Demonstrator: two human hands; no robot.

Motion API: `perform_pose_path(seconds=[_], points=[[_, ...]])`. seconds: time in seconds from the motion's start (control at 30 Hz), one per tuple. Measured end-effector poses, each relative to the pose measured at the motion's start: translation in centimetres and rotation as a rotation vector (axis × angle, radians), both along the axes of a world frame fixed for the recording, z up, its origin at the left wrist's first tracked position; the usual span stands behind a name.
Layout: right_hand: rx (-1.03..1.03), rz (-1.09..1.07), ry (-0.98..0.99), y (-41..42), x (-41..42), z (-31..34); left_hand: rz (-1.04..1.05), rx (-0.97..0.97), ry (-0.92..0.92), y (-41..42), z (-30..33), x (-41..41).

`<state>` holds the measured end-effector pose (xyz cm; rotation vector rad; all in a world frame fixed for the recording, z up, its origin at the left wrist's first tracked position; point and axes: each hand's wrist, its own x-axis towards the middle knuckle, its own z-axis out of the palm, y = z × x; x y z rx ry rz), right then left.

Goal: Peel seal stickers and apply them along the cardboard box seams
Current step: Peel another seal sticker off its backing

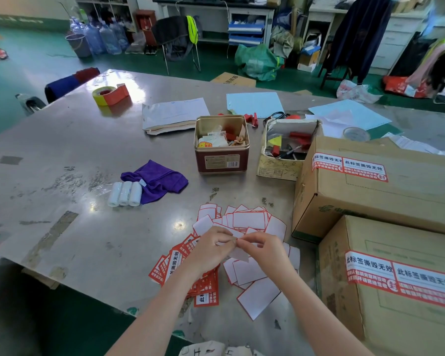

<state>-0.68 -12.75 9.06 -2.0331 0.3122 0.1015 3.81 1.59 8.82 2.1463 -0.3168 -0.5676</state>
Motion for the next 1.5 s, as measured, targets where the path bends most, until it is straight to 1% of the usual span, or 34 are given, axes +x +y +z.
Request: perform_pose_path(seconds=[0.07, 0.2, 0.3, 0.37, 0.47, 0.53, 0.67, 0.73, 0.8, 0.9, 1.0, 1.1, 1.2, 1.3, 1.5], points=[[0.041, -0.017, 0.028, -0.1, 0.0, 0.2, -0.022, 0.009, -0.017, -0.1, -0.1, 0.0], [0.055, -0.044, 0.072, -0.3, 0.1, 0.3, -0.049, -0.018, -0.017, -0.2, -0.3, 0.1], [0.043, -0.092, 0.099, -0.5, 0.1, 0.2, -0.002, -0.050, 0.026, -0.4, -0.2, 0.1], [0.069, -0.149, 0.108, -0.7, 0.1, 0.1, 0.139, -0.101, 0.097, -0.6, -0.1, 0.1], [0.117, -0.204, 0.134, -0.9, 0.2, 0.1, 0.461, -0.237, 0.290, -0.9, -0.6, 0.2], [0.136, -0.207, 0.136, -0.8, 0.1, 0.0, 0.617, -0.301, 0.386, -1.0, -1.2, 0.5], [0.192, -0.219, 0.103, -0.7, 0.0, -0.1, 0.799, -0.405, 0.518, -1.4, -1.0, 1.1], [0.207, -0.220, 0.088, -0.6, 0.0, 0.0, 0.839, -0.382, 0.544, -1.4, -1.1, 1.3], [0.231, -0.215, 0.078, -0.6, 0.0, 0.1, 0.834, -0.312, 0.534, -1.2, -1.4, 1.4], [0.281, -0.201, 0.058, -0.6, -0.1, 0.5, 0.757, -0.172, 0.461, -1.2, -2.0, 1.4], [0.358, -0.175, 0.024, -0.7, -0.3, 0.9, 0.579, 0.011, 0.354, -1.4, -2.3, 1.4], [0.434, -0.151, 0.003, -0.9, -0.3, 0.9, 0.395, 0.120, 0.298, -1.6, -2.4, 1.7], [0.433, -0.179, 0.014, -1.1, -0.2, 0.6, 0.376, 0.103, 0.357, -1.7, -1.8, 1.6], [0.458, -0.270, -0.002, -1.3, -0.3, 0.7, 0.377, 0.099, 0.341, -1.6, -1.9, 1.9], [0.429, -0.348, 0.007, -1.2, -0.1, 0.6, 0.511, 0.001, 0.340, -1.7, -2.3, 3.3]])
